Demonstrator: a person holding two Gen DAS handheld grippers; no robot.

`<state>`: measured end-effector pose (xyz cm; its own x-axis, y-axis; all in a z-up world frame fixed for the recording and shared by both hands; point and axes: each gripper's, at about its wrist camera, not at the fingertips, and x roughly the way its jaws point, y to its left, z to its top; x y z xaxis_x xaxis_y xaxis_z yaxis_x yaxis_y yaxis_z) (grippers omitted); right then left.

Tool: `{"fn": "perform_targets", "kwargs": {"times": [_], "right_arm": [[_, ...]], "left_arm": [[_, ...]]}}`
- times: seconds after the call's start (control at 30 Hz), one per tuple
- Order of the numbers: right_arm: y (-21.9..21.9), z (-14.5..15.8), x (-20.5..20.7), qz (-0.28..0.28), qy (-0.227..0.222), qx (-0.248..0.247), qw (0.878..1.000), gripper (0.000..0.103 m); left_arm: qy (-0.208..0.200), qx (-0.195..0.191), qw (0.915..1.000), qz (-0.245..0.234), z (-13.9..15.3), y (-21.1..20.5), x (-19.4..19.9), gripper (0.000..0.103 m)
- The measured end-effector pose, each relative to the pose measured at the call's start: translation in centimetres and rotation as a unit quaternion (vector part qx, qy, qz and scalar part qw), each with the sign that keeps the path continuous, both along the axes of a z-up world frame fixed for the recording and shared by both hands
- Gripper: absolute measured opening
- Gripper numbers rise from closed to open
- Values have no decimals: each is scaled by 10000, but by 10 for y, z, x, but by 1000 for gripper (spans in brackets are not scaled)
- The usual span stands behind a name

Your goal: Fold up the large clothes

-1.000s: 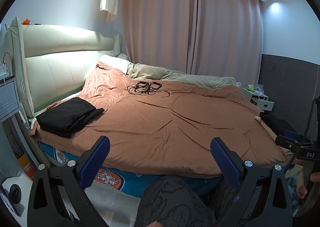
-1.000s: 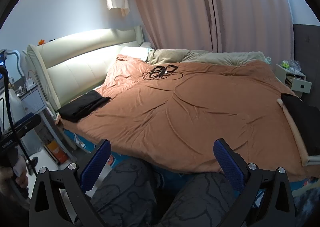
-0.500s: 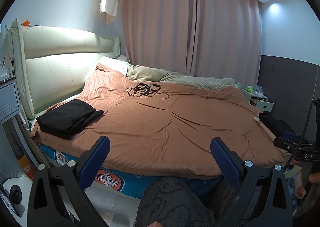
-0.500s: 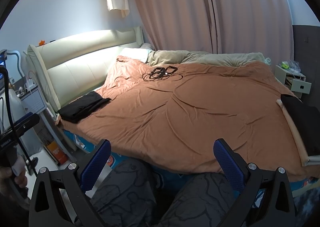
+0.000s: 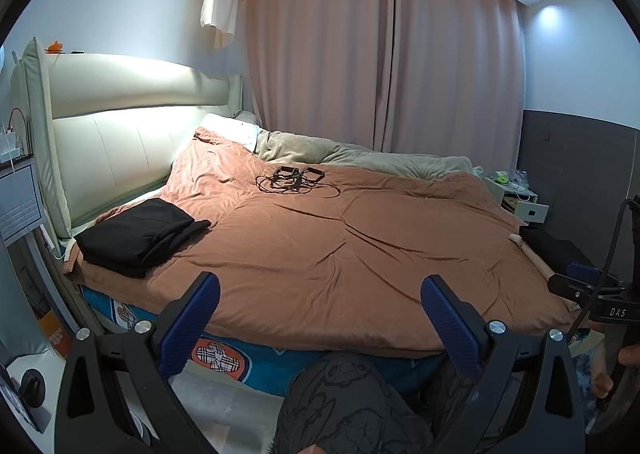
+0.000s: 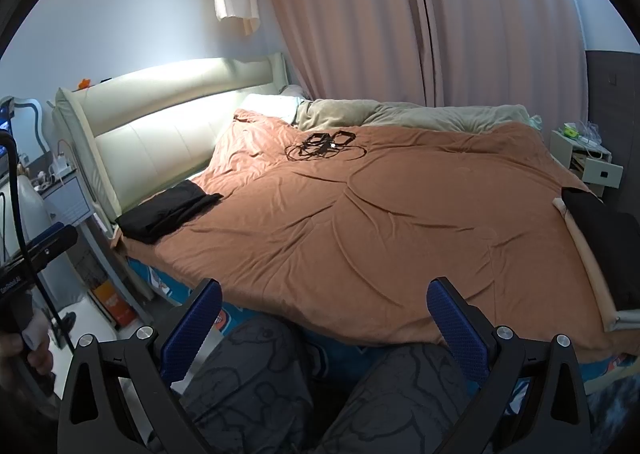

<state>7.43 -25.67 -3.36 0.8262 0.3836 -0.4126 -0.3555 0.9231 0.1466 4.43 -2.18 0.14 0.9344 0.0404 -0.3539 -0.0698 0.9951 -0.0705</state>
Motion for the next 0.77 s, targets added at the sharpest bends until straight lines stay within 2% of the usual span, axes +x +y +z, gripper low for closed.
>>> {"fn": "perform_targets", "kwargs": {"times": [0.43, 0.77], "right_arm": [[4, -2, 0, 21, 20, -25, 10000, 103], [7, -5, -1, -3, 47, -17, 10000, 103]], "left_arm": [[-83, 233, 9997, 63, 0, -6, -1, 102], [-121, 163, 9998, 52, -1, -4, -3, 102]]}}
